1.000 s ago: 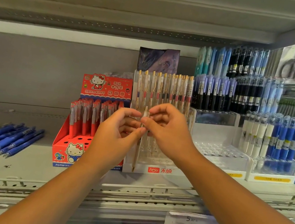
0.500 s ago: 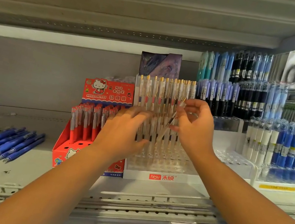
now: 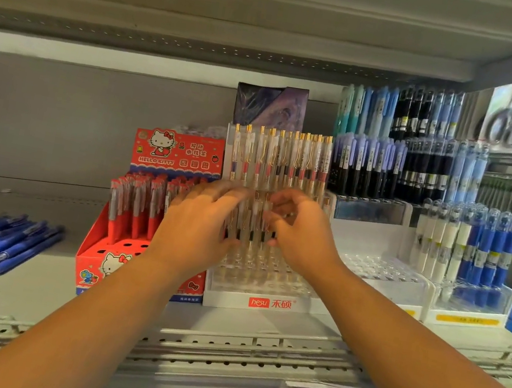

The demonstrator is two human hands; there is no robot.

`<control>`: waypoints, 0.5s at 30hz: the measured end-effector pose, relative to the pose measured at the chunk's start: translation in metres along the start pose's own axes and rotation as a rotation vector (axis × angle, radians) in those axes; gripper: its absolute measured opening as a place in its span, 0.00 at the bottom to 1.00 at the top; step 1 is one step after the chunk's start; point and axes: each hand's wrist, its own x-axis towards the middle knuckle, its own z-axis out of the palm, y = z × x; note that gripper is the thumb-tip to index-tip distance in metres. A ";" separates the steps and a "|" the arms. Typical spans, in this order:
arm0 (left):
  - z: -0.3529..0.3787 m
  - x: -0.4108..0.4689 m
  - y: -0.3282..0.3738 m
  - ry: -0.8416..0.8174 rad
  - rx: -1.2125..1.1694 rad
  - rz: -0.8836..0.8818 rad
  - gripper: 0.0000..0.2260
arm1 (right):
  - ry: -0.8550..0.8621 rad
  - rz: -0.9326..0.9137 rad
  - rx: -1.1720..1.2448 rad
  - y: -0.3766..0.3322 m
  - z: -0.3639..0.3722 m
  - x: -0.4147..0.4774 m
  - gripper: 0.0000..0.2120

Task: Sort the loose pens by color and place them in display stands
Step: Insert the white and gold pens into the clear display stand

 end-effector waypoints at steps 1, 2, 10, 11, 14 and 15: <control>0.000 0.000 0.000 -0.003 -0.006 -0.004 0.37 | 0.005 -0.002 -0.014 0.000 0.000 0.000 0.09; 0.000 0.000 0.000 -0.006 -0.012 -0.007 0.37 | 0.015 -0.005 -0.027 0.000 0.000 0.001 0.09; -0.003 -0.002 0.003 -0.059 -0.100 -0.019 0.36 | 0.045 -0.053 -0.081 0.002 -0.005 -0.001 0.09; -0.004 -0.003 0.002 -0.068 -0.127 -0.022 0.35 | 0.056 -0.066 -0.098 0.001 -0.007 -0.002 0.09; -0.012 -0.014 0.002 -0.068 -0.246 -0.076 0.34 | 0.114 -0.091 -0.091 -0.005 -0.011 -0.008 0.10; -0.016 -0.019 0.002 -0.052 -0.283 -0.101 0.33 | 0.127 -0.103 -0.055 -0.009 -0.013 -0.011 0.10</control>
